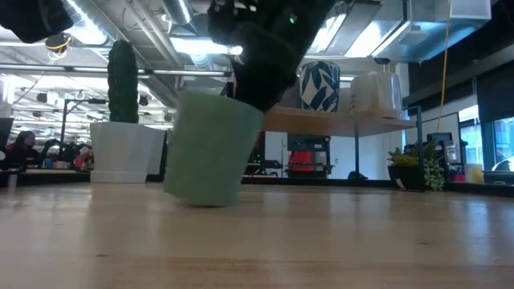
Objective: Place coffee mugs
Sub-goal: Put the green mug on the shelf
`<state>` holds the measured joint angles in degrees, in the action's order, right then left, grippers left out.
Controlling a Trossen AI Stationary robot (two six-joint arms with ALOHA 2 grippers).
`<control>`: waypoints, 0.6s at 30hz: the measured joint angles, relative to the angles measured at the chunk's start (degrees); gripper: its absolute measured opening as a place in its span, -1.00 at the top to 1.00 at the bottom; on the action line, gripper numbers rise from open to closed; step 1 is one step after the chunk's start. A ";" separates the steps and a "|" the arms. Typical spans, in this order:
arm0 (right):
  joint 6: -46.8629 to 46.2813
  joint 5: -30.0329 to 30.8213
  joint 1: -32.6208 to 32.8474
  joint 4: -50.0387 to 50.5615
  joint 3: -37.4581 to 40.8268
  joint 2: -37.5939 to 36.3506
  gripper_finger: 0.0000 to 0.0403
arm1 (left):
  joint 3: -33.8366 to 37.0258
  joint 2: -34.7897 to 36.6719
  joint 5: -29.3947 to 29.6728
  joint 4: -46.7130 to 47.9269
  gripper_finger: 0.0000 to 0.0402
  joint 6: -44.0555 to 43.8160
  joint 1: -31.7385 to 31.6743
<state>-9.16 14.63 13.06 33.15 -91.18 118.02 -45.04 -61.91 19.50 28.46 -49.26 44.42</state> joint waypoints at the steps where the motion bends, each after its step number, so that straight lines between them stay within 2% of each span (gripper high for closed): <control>1: -0.34 0.12 0.00 0.44 0.12 0.17 -0.04 | 0.07 0.00 0.47 -0.11 -0.31 0.01 -0.12; 4: -1.19 0.27 -0.03 -0.16 0.11 -0.04 0.17 | 0.12 0.00 1.27 -0.10 -0.31 0.12 -0.60; 9: -1.05 -3.71 -0.56 -0.41 0.00 -0.22 0.83 | 0.12 0.00 2.46 -0.03 -0.31 0.12 -1.37; 10: -0.87 -4.17 -0.56 -0.43 -0.03 -0.30 0.90 | 0.12 0.00 2.45 -0.05 -0.31 0.11 -1.49; 13: -1.36 -5.51 -1.01 0.37 -0.10 -0.38 0.90 | 0.12 0.00 2.48 -0.04 -0.31 0.18 -2.05; 18: 0.16 -11.96 -1.70 2.76 -2.40 -0.49 0.96 | 0.12 0.00 2.63 -0.01 -0.31 0.24 -2.98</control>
<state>-9.00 2.68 11.36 35.90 -93.58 117.53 -44.93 -61.91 22.13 28.44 -49.02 41.44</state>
